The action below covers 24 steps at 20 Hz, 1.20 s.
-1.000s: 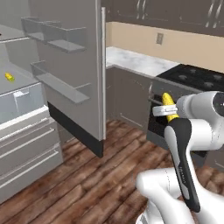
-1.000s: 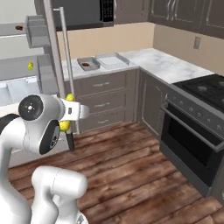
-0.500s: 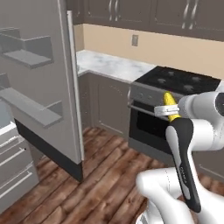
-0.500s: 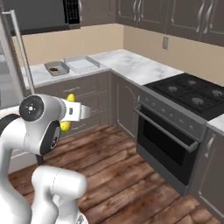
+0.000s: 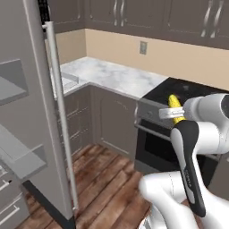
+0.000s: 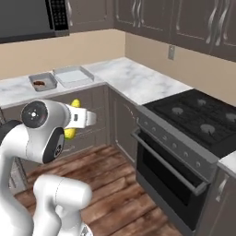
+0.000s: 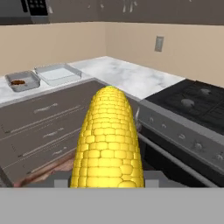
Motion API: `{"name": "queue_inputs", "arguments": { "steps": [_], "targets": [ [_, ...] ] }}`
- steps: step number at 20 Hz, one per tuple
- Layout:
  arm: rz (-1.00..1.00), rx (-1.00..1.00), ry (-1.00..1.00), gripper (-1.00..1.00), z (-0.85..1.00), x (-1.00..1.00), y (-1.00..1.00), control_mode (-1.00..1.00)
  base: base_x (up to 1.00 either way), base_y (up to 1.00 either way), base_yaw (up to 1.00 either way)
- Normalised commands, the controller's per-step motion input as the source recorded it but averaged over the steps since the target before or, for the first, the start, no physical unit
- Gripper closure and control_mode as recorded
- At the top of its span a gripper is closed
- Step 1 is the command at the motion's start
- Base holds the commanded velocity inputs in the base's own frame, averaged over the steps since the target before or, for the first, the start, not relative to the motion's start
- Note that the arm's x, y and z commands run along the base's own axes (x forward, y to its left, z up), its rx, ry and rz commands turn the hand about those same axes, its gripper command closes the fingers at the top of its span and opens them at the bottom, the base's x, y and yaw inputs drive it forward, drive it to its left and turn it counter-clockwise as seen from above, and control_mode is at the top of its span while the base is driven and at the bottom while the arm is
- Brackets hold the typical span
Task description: Place one corn and one chicken drumstick in each tupperware on the nearby counter, to pack two identical lunches.
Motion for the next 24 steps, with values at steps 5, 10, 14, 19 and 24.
{"name": "queue_inputs", "arguments": {
  "steps": [5, 10, 14, 19, 24],
  "targets": [
    [0.0, 0.0, 0.0, 1.0, 0.0, 0.0, 0.0, 1.0, 0.66, -0.11, 0.3],
    [0.0, 0.0, 0.0, 1.0, 0.0, 0.0, 0.0, 1.0, 0.66, 0.0, 0.37],
    [0.0, 0.0, 0.0, 1.0, 0.0, 0.0, 0.0, 1.0, 0.74, 0.0, 0.41],
    [0.0, 0.0, 0.0, 1.0, 0.0, 0.0, 0.0, 1.0, 0.9, -0.04, 0.42],
    [0.0, 0.0, 0.0, 1.0, 0.0, 0.0, 0.0, 1.0, 1.0, 0.0, 0.38]
  ]
}}
